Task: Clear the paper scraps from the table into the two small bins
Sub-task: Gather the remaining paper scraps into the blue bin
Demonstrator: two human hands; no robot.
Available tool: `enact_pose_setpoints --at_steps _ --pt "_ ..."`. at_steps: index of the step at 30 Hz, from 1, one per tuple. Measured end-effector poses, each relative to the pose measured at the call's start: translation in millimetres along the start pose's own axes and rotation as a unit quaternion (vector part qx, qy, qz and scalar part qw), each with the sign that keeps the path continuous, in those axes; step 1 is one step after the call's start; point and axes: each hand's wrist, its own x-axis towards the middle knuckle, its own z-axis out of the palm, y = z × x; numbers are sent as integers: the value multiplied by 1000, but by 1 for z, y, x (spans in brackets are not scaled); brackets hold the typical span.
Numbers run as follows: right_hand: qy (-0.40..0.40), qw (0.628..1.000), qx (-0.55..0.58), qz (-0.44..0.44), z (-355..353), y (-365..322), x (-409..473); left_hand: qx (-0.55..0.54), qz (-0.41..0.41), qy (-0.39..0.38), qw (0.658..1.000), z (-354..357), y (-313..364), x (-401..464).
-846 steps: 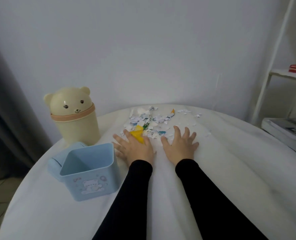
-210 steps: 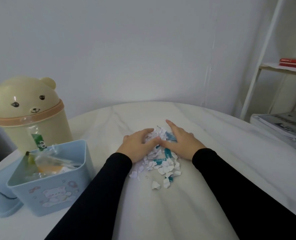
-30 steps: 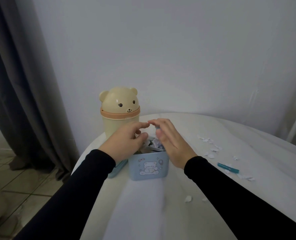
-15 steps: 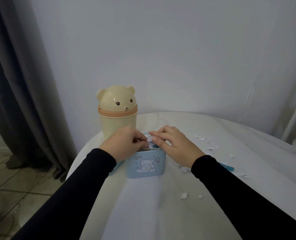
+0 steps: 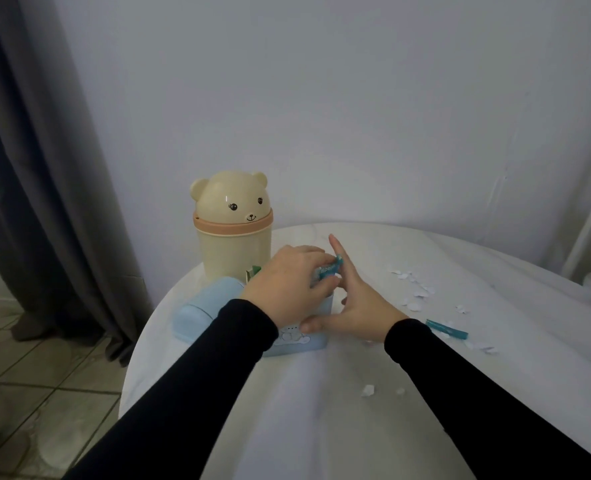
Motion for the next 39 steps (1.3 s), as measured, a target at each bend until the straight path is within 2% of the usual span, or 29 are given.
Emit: enact_pose_setpoints --at_steps 3,7,12,15,19,23,25,28,31,36,39 --pt "8 1000 29 5 6 5 6 -18 -15 9 1000 6 3 8" --pt "33 999 10 1 12 5 10 -52 -29 49 997 12 -2 11" --pt "-5 1000 22 -1 13 4 13 -7 -96 83 992 0 -14 14" --pt "-19 999 36 13 11 5 15 38 -124 33 991 -18 -32 8" --pt "-26 999 30 16 12 5 17 129 -158 -129 970 -24 -34 -4" --pt "-29 999 28 12 13 4 18 4 -189 -181 965 -44 -24 -6" --pt "-32 999 25 8 13 4 18 -3 -182 -205 962 -48 -22 -8" --pt "-34 999 25 10 12 4 18 32 -141 -192 971 -41 -22 -8" --pt "-28 1000 7 12 12 1 18 -4 -144 -161 976 -32 -26 -4" --pt "-33 999 14 6 10 -1 18 -4 -139 -175 975 -30 -28 0" --pt "-50 998 38 -6 9 -4 18 -57 -154 -134 977 -44 -29 -2"
